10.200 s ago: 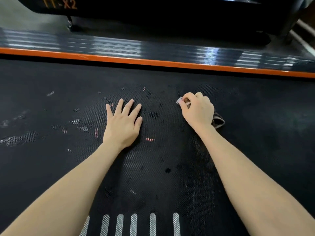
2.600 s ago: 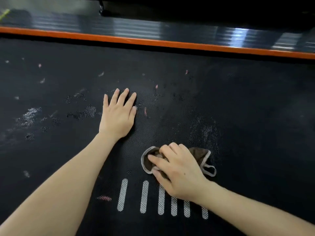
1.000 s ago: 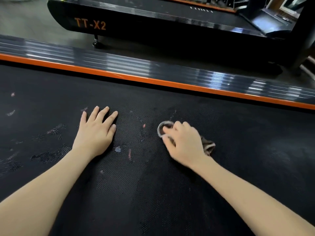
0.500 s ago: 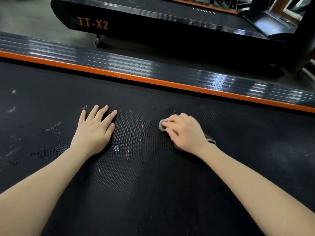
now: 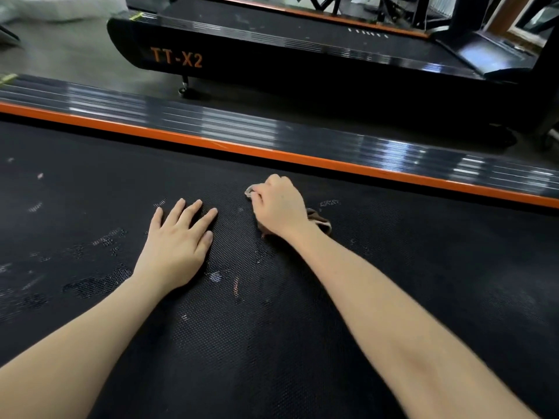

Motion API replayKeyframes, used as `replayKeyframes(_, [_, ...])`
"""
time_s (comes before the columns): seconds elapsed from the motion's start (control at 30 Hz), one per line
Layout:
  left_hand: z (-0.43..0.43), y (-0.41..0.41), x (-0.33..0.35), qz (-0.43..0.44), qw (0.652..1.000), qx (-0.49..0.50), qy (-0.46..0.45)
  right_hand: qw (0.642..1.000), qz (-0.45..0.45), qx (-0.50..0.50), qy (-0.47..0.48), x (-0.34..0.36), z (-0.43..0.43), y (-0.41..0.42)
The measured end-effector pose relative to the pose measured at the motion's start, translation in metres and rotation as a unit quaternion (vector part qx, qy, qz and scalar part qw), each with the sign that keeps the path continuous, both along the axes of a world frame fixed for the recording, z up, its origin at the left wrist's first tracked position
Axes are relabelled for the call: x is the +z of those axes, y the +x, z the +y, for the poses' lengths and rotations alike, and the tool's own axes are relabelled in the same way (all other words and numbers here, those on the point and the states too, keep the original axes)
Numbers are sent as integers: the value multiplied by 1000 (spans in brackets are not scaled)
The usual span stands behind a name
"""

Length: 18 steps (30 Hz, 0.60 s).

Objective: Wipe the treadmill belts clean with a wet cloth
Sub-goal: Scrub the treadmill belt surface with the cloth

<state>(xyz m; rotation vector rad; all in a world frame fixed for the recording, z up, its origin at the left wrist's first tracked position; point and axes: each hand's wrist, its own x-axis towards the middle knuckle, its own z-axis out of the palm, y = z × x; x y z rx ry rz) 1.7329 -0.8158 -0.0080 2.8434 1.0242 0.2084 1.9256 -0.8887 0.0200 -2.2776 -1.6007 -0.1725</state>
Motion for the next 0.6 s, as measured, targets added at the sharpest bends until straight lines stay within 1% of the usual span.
replayKeyframes(0.03, [0,-1,0,-1,1000,-1,-1,1000,-10,-12,-9,2,-5,14])
replayKeyframes(0.07, [1,-1,0,-3,1000,-2,1,998,-32,-45,-19,2,-13,35])
replayKeyframes(0.13, [1,-1,-2,-6,1000,0,8,983,-55,-172,-26,5,-31,81])
replayKeyframes(0.2, [0,0,-3,-1,1000,3,18,959,-30,-280,-35,4,-42,110])
replayKeyframes(0.27, [0,1,-3,2,1000,3,21,955,-39,-290,-48,4,-36,101])
replayKeyframes(0.3, [0,1,-3,1,1000,3,21,961,-49,-267,-48,3,-30,86])
replayKeyframes(0.37, [-1,2,-1,-1,1000,4,19,982,-67,-171,-43,1,-20,42])
replayKeyframes(0.43, [-1,1,1,-3,1000,3,10,996,-44,-72,-32,-5,-22,-10])
replayKeyframes(0.5, [0,0,2,-10,1000,5,-1,1000,1,-7,-13,-5,-46,-57])
replayKeyframes(0.6, [-2,-1,3,-10,1000,6,-4,992,35,117,-34,-6,-115,-106])
